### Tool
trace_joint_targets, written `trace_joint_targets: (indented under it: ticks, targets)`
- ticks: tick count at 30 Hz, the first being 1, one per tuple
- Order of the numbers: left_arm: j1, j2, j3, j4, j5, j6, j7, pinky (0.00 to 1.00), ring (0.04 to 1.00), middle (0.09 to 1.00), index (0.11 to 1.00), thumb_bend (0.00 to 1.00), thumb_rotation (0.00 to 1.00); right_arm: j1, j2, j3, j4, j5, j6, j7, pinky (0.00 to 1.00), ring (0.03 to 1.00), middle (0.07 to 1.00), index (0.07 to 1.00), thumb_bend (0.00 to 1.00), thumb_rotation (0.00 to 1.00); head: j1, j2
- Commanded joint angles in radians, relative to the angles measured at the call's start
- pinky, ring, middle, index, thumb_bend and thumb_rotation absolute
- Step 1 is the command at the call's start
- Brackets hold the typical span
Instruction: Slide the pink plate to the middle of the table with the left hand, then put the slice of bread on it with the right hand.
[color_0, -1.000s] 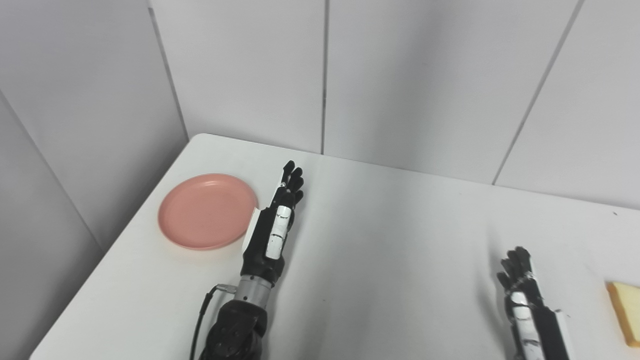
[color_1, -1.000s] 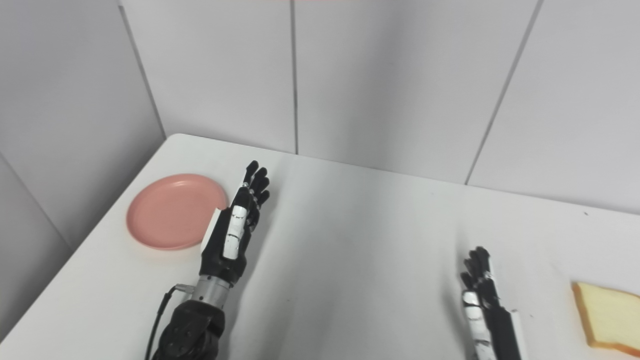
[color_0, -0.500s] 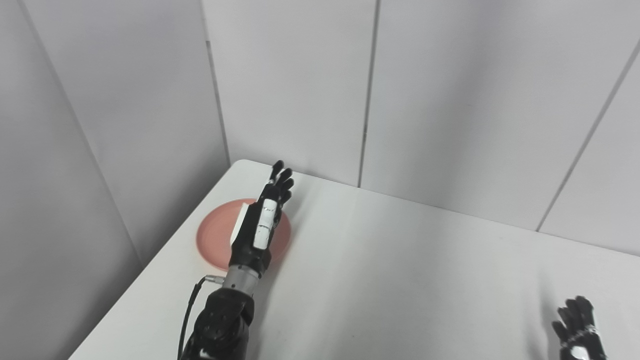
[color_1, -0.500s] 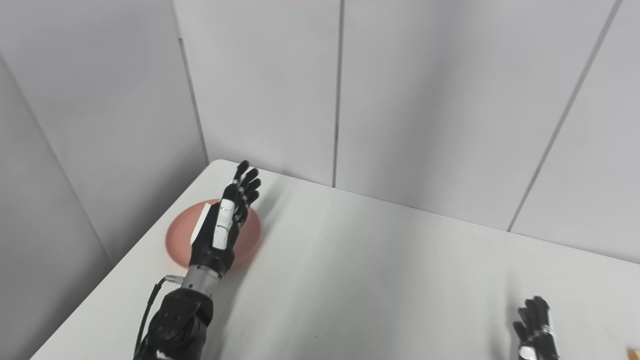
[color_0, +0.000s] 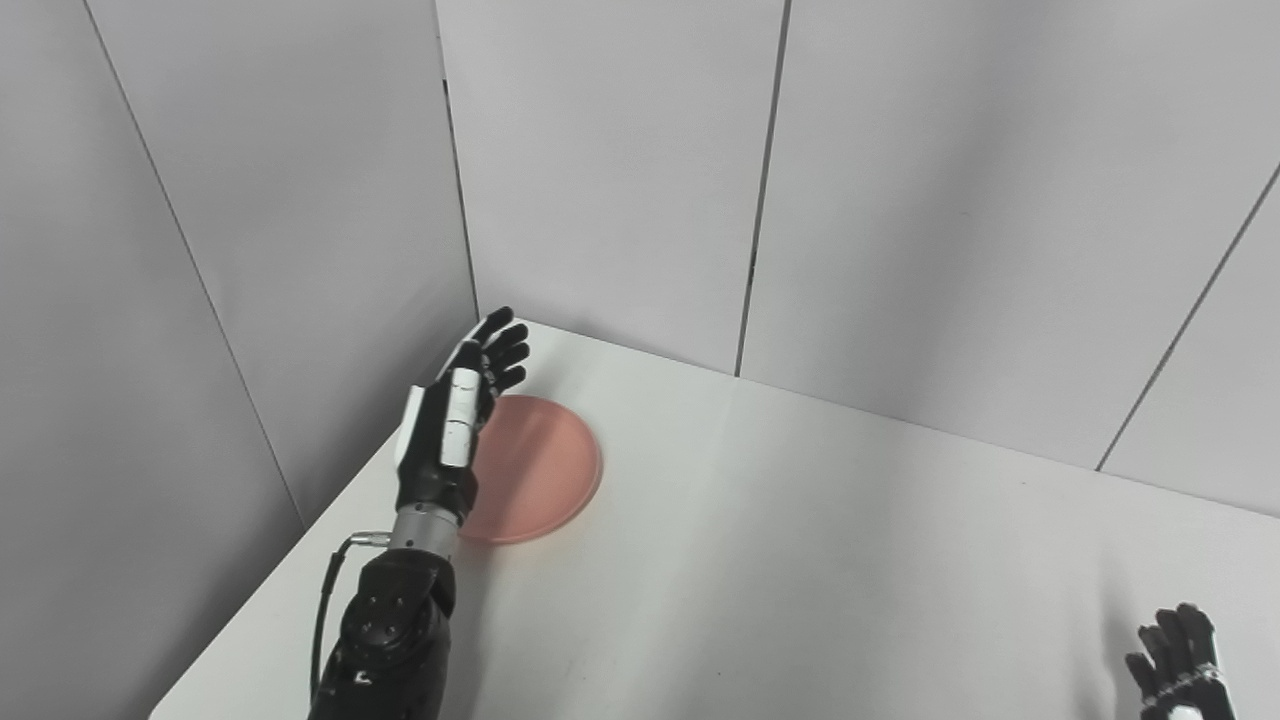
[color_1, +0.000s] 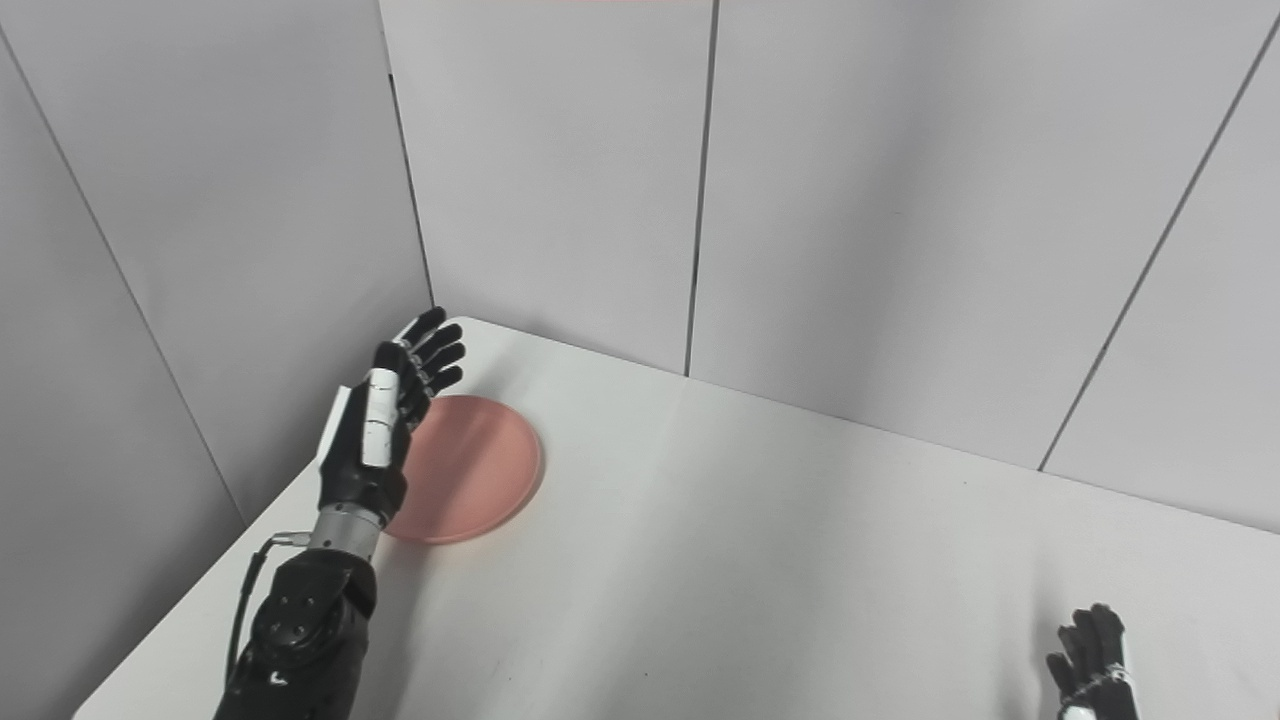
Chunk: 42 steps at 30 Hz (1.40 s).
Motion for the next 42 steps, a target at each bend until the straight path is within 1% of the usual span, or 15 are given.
trace_joint_targets:
  ticks: [1,5,8,11,15,19,23,25,29,33,37,38,39,41,42]
  targets:
    - [-0.035,0.042,0.017,-0.047,-0.015,0.009,0.007,0.82,0.817,0.824,0.824,0.88,1.00,0.065,-0.011,-0.002,0.033,0.010,0.013,0.020,1.00,1.000,1.000,1.000,0.67,0.83,0.006,-0.001]
    - [-0.034,0.066,0.038,-0.026,-0.005,0.003,0.023,0.77,0.777,0.785,0.785,0.89,1.00,0.072,-0.015,-0.005,0.027,0.036,0.025,0.032,1.00,1.000,1.000,1.000,0.69,0.80,0.013,-0.006]
    - [-0.036,0.074,0.050,0.006,-0.002,-0.018,0.034,0.76,0.769,0.775,0.775,0.89,1.00,0.074,-0.017,-0.008,0.026,0.052,0.029,0.038,1.00,1.000,1.000,1.000,0.68,0.80,0.020,-0.011]
    - [-0.038,0.085,0.066,0.026,0.002,-0.020,0.054,0.73,0.733,0.738,0.739,0.89,1.00,0.077,-0.020,-0.008,0.020,0.054,0.041,0.040,1.00,1.000,1.000,1.000,0.69,0.79,0.023,-0.010]
    - [-0.039,0.098,0.079,0.080,0.008,-0.048,0.070,0.73,0.735,0.738,0.740,0.87,1.00,0.070,-0.022,-0.009,0.035,0.053,0.039,0.049,1.00,1.000,1.000,1.000,0.68,0.80,0.021,-0.023]
    - [-0.044,0.101,0.087,0.128,0.013,-0.075,0.092,0.74,0.741,0.744,0.744,0.87,1.00,0.066,-0.025,-0.008,0.044,0.056,0.034,0.059,1.00,1.000,1.000,1.000,0.69,0.80,0.027,-0.027]
    - [-0.053,0.107,0.088,0.187,0.010,-0.090,0.098,0.77,0.774,0.766,0.765,0.84,1.00,0.065,-0.029,-0.007,0.053,0.067,0.027,0.069,1.00,1.000,1.000,1.000,0.69,0.79,0.032,-0.038]
    - [-0.057,0.110,0.089,0.217,-0.001,-0.102,0.096,0.78,0.786,0.774,0.773,0.85,1.00,0.066,-0.032,-0.009,0.061,0.063,0.016,0.071,1.00,1.000,1.000,1.000,0.69,0.80,0.035,-0.039]
    - [-0.060,0.113,0.092,0.248,-0.002,-0.111,0.102,0.80,0.805,0.790,0.789,0.85,1.00,0.070,-0.032,-0.012,0.064,0.054,0.003,0.073,1.00,1.000,1.000,1.000,0.67,0.81,0.039,-0.040]
    - [-0.068,0.115,0.100,0.283,-0.010,-0.133,0.106,0.86,0.830,0.806,0.798,0.85,1.00,0.072,-0.035,-0.012,0.057,0.041,0.011,0.071,1.00,1.000,1.000,1.000,0.69,0.82,0.046,-0.041]
    - [-0.072,0.115,0.099,0.300,-0.009,-0.132,0.102,0.90,0.855,0.819,0.810,0.85,1.00,0.071,-0.033,-0.014,0.055,0.046,0.012,0.073,1.00,1.000,1.000,1.000,0.69,0.82,0.058,-0.043]
    - [-0.073,0.117,0.097,0.307,-0.014,-0.132,0.093,0.92,0.867,0.822,0.808,0.86,1.00,0.071,-0.033,-0.014,0.054,0.048,0.015,0.074,1.00,1.000,1.000,1.000,0.69,0.82,0.060,-0.042]
    - [-0.073,0.118,0.095,0.311,-0.019,-0.131,0.087,0.93,0.869,0.822,0.808,0.86,1.00,0.071,-0.033,-0.014,0.053,0.050,0.017,0.074,1.00,1.000,1.000,1.000,0.69,0.82,0.060,-0.042]
    - [-0.075,0.121,0.090,0.321,-0.028,-0.117,0.075,0.96,0.883,0.824,0.807,0.87,1.00,0.073,-0.034,-0.015,0.046,0.047,0.026,0.071,1.00,1.000,1.000,1.000,0.70,0.82,0.060,-0.042]
    - [-0.076,0.122,0.088,0.327,-0.031,-0.114,0.072,0.96,0.885,0.824,0.807,0.88,1.00,0.071,-0.036,-0.015,0.053,0.044,0.015,0.073,1.00,1.000,1.000,1.000,0.70,0.82,0.060,-0.042]
